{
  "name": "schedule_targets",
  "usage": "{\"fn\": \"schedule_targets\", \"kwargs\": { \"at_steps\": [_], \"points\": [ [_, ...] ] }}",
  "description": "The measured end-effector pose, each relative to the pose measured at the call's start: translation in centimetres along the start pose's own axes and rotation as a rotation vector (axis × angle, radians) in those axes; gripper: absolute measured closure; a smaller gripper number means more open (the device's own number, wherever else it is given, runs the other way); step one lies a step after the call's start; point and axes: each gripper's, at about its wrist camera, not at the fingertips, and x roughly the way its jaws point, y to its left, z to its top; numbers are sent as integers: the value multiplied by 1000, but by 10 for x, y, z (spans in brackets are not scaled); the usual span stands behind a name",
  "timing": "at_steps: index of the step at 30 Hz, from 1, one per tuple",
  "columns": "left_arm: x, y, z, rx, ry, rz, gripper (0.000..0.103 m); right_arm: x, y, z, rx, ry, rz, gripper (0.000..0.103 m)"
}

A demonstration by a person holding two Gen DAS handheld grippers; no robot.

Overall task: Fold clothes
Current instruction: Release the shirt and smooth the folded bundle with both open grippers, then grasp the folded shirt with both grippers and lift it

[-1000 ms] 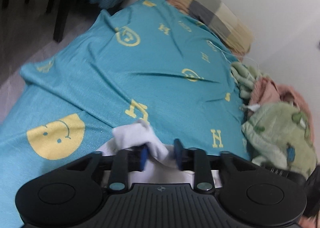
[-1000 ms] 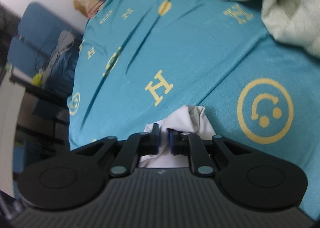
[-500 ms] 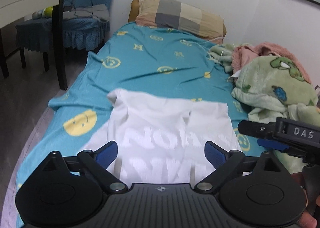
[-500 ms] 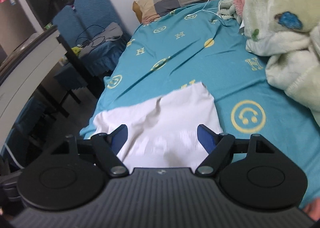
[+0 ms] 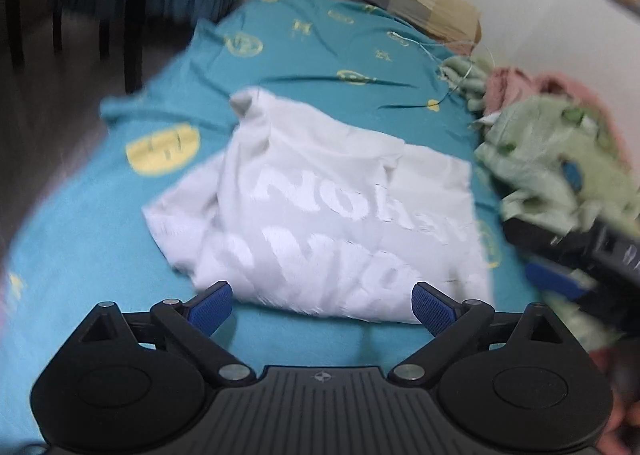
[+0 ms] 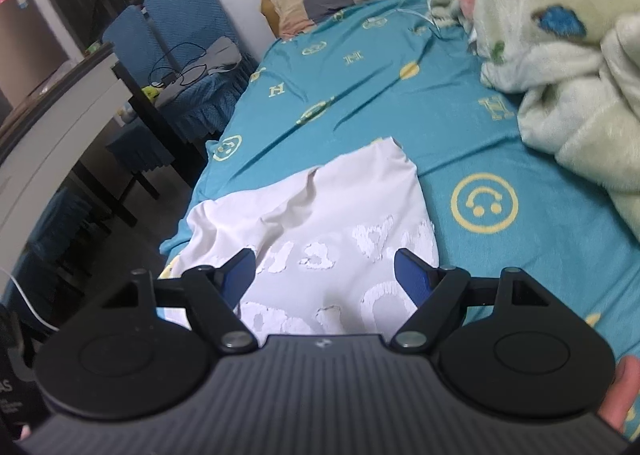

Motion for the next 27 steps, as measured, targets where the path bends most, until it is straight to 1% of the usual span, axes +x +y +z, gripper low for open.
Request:
{"fn": "schedule_targets", "kwargs": {
  "at_steps": [1, 2, 5, 7, 9, 11, 13, 14, 15, 16, 17, 19, 20, 21, 22, 25, 27],
  "points": [
    [1, 7, 1, -61, 12, -47, 6, 0, -6, 0, 52, 17, 21, 25],
    [4, 14, 1, -117, 31, -75, 6, 2, -11, -1, 112, 40, 50, 24],
    [21, 39, 0, -288, 87, -136, 7, 11, -26, -10, 292, 115, 143, 24],
    [37, 59, -3, -417, 110, -168, 10, 17, -36, -16, 412, 166, 206, 23],
    [46, 75, -4, -511, 94, -189, 10, 29, -40, -25, 501, 234, 269, 23],
    [48, 84, -4, -567, 53, -209, 10, 45, -40, -38, 608, 309, 345, 23],
    [48, 89, -2, -588, 1, -205, 12, 64, -39, -51, 709, 391, 408, 23],
    [47, 90, -2, -592, -28, -196, 13, 69, -39, -55, 742, 405, 419, 23],
    [47, 91, -1, -596, -52, -185, 17, 71, -41, -56, 764, 400, 416, 23],
    [48, 93, 0, -604, -64, -175, 24, 73, -42, -58, 786, 396, 414, 23],
    [48, 94, 1, -617, -73, -172, 29, 75, -44, -60, 808, 392, 411, 23],
    [47, 98, 1, -638, -97, -177, 44, 79, -46, -64, 851, 383, 406, 23],
    [46, 99, 0, -647, -112, -187, 48, 82, -48, -66, 873, 378, 403, 23],
    [44, 100, -1, -655, -133, -205, 62, 84, -49, -68, 895, 374, 400, 23],
    [41, 101, -1, -663, -153, -224, 71, 86, -51, -70, 917, 369, 398, 23],
    [33, 95, 2, -630, -196, -256, 78, 92, -55, -76, 982, 355, 389, 23],
    [26, 86, 7, -591, -224, -271, 79, 94, -55, -76, 989, 343, 380, 23]
  ]
}}
